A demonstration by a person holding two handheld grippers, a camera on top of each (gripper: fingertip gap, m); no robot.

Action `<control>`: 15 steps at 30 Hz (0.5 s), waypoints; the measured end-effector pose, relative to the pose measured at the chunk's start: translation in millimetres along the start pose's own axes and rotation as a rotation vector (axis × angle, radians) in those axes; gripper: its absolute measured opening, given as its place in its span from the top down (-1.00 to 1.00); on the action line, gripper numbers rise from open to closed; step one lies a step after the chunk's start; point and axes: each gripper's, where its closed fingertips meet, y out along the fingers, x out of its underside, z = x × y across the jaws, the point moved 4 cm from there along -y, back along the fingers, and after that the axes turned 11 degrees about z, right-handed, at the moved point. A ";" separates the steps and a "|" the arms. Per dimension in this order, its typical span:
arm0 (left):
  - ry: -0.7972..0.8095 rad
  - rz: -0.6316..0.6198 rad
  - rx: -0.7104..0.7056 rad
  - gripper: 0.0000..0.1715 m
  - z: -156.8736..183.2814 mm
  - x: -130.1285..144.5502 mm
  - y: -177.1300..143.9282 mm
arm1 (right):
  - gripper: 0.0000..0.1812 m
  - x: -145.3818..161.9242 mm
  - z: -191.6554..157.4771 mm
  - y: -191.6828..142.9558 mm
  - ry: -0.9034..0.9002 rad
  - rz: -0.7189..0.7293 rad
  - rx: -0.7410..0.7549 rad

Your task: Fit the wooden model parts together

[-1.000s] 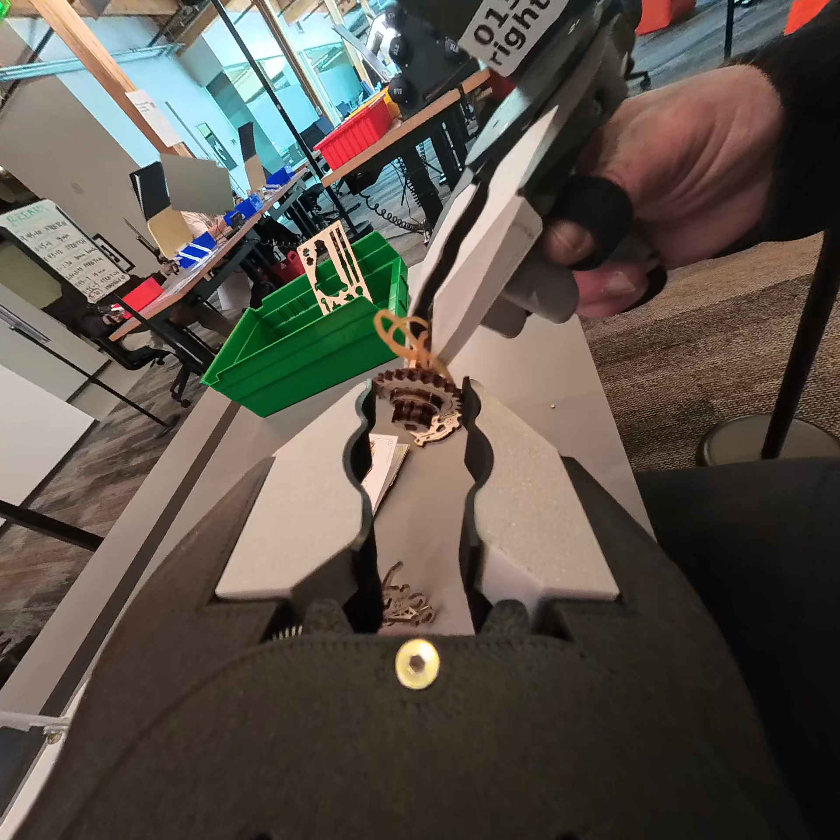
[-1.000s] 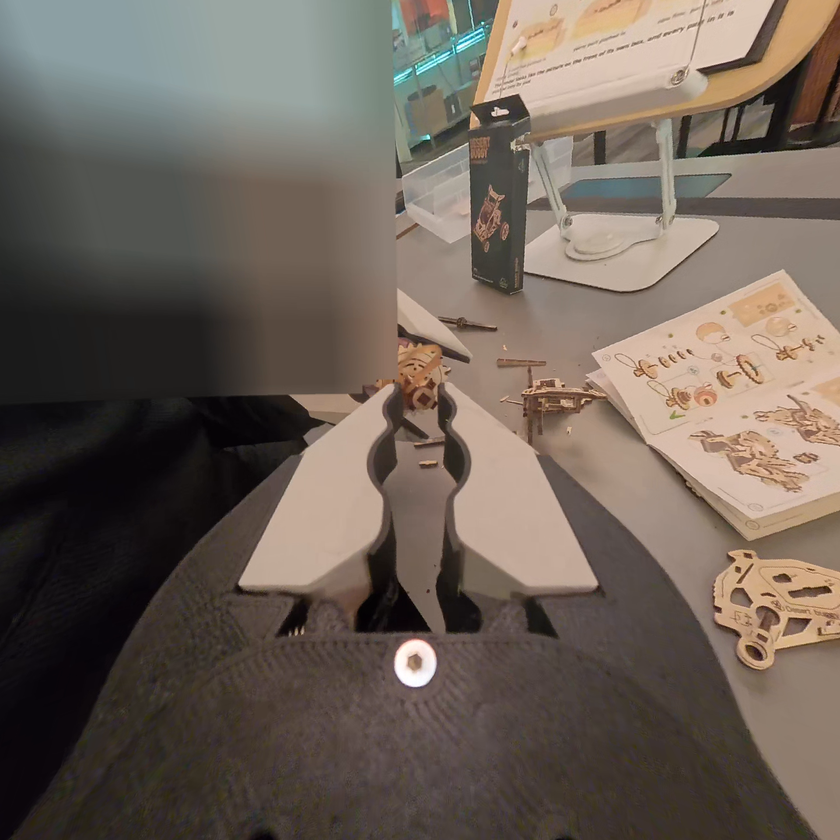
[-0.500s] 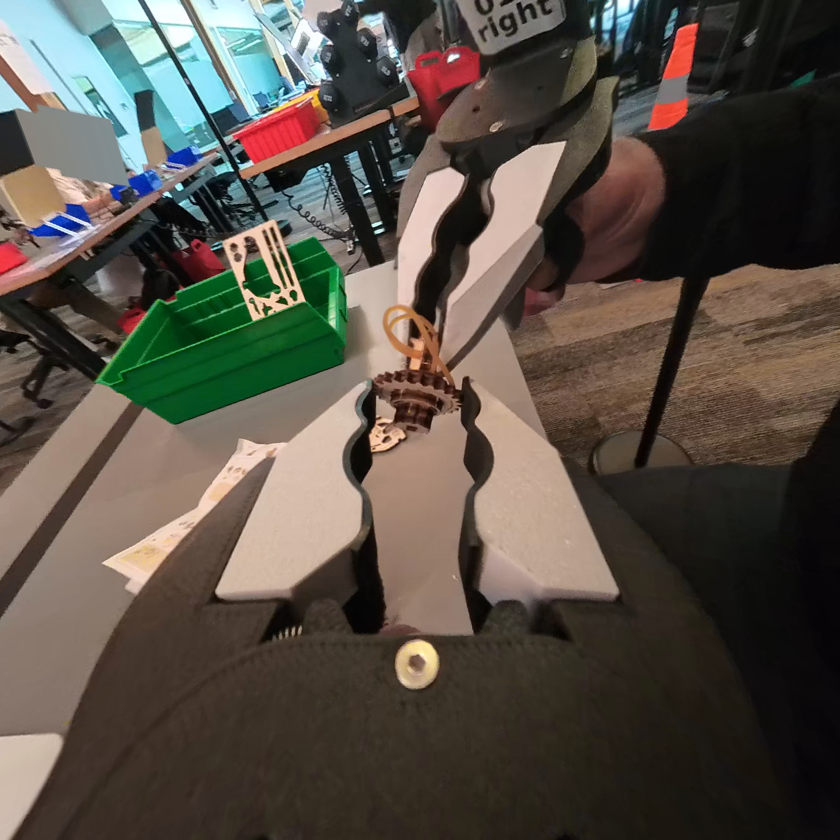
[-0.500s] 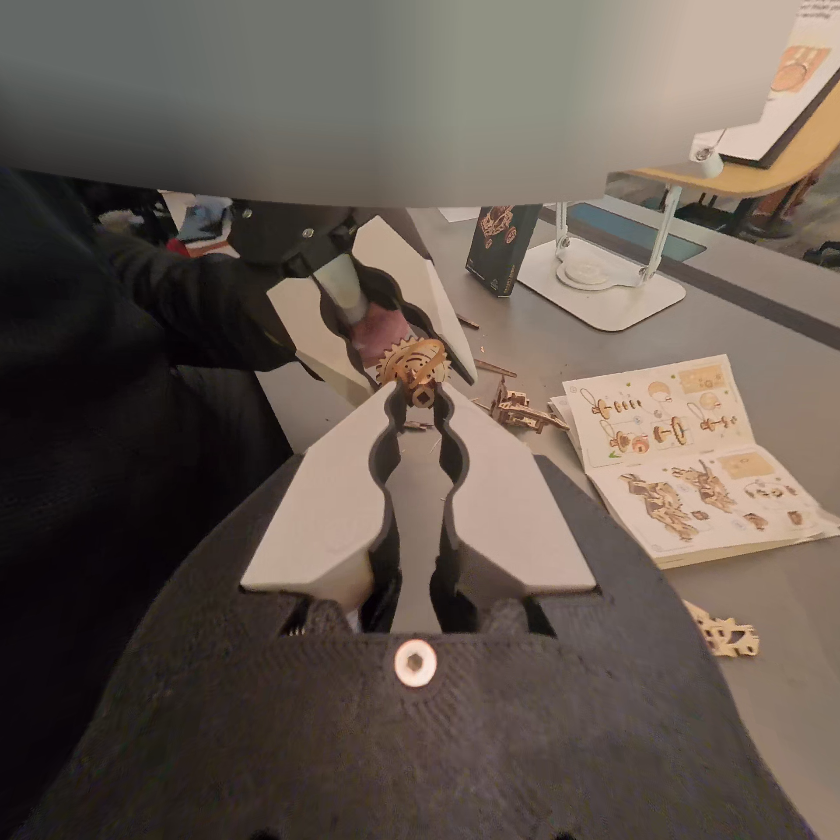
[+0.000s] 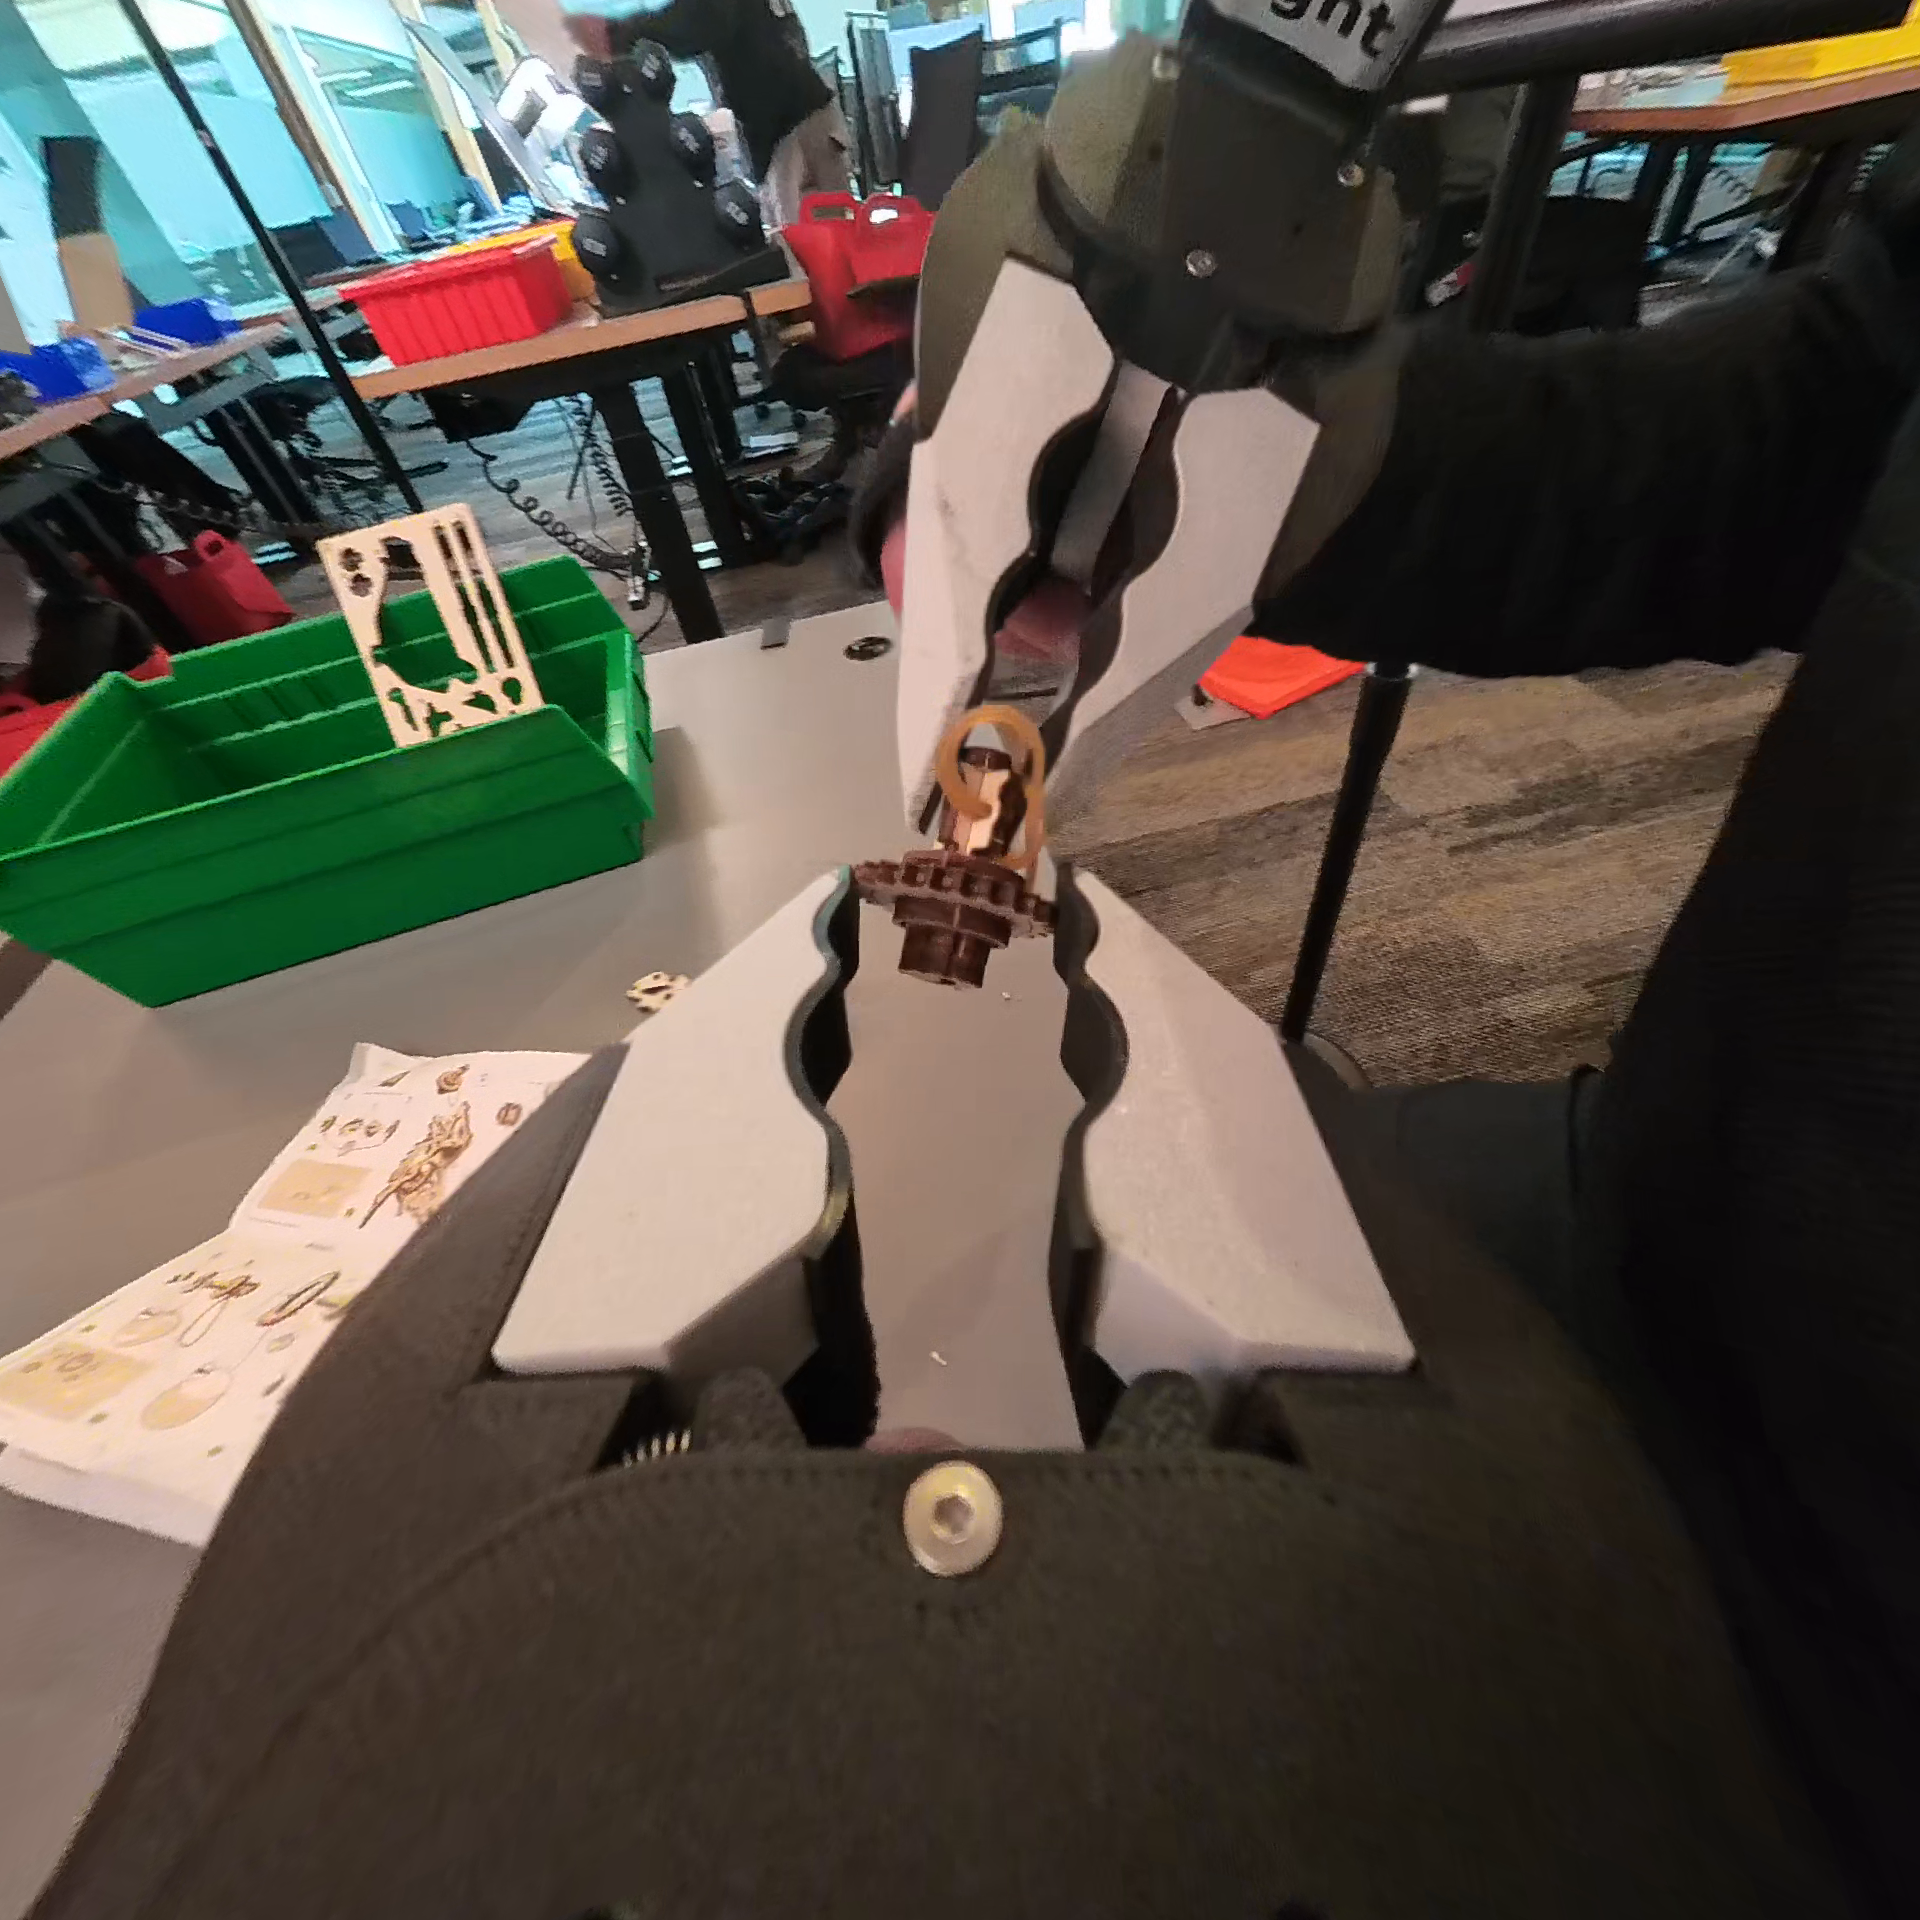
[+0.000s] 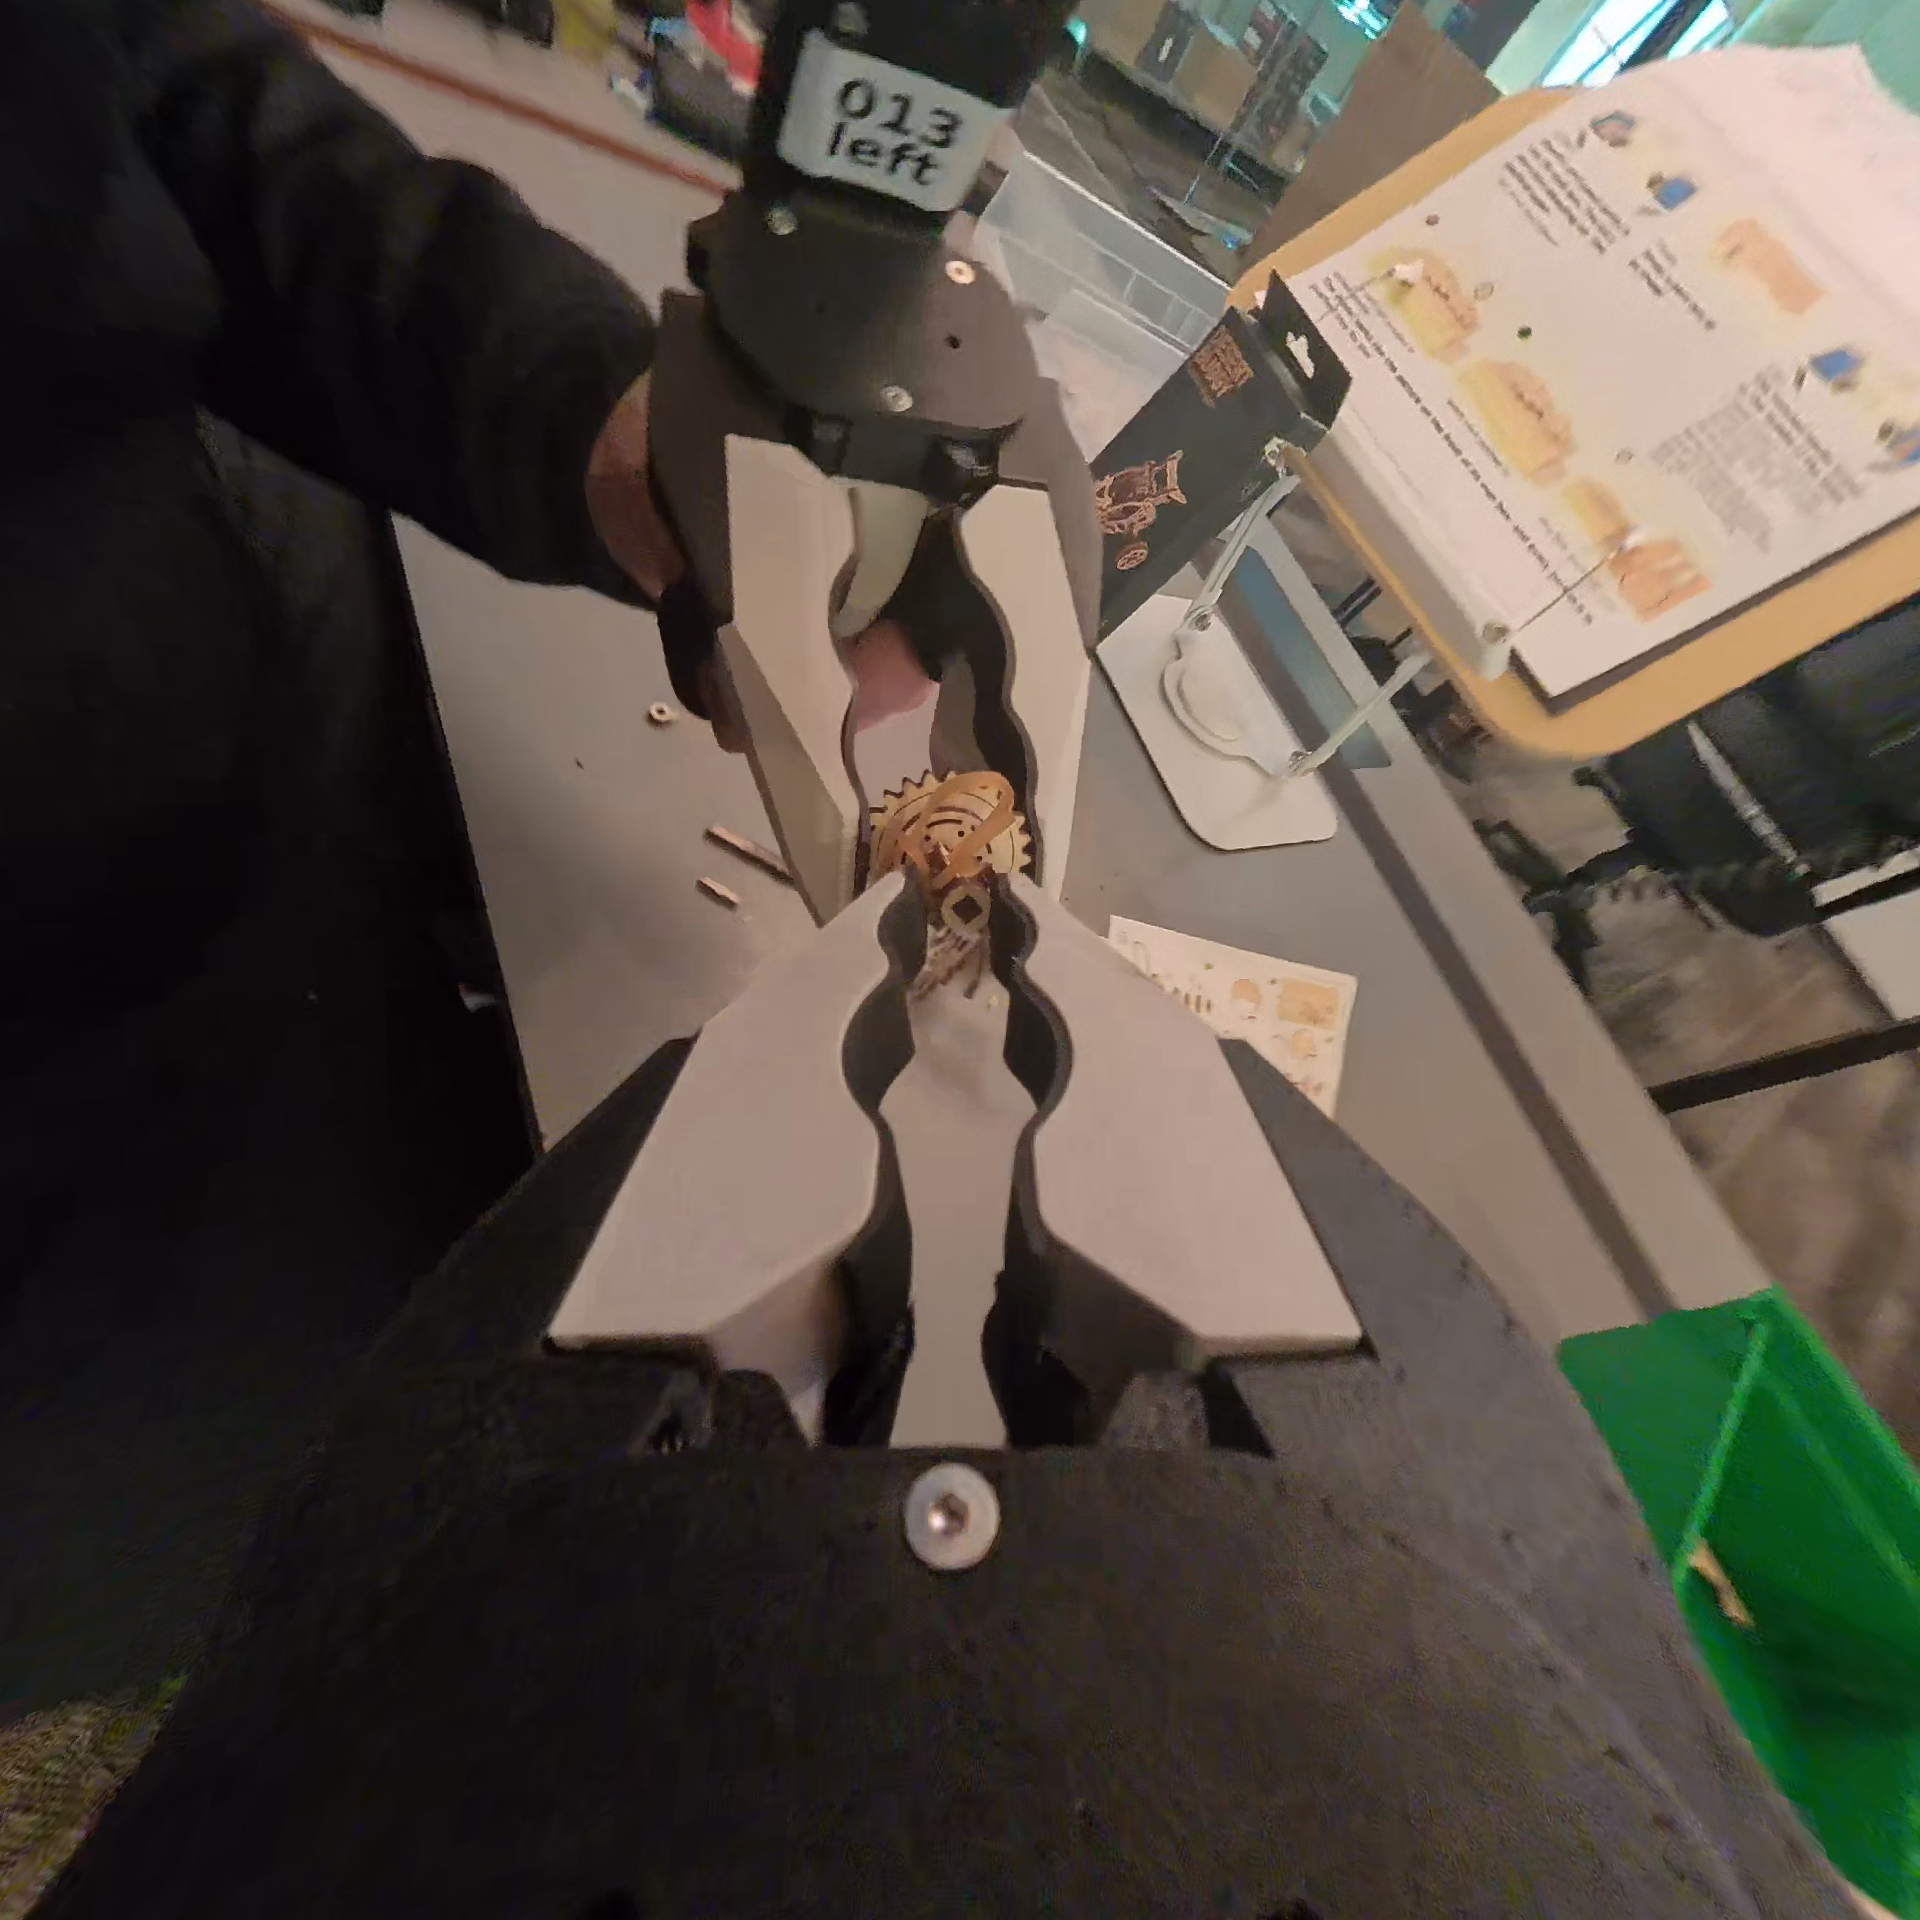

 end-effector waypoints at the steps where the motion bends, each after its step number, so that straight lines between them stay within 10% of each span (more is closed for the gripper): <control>1: -0.007 0.000 0.017 0.59 1.0 -0.3 0.0 | 0.90 -0.8 -1.2 -0.5 -0.036 -0.009 -0.009; 7: -0.013 0.006 0.024 0.59 0.0 -1.0 0.6 | 0.89 -3.3 -1.4 -0.8 -0.176 -0.065 -0.016; 15: 0.069 -0.079 -0.056 0.58 -7.1 -1.1 2.7 | 0.89 5.8 5.8 -0.8 0.154 0.017 0.054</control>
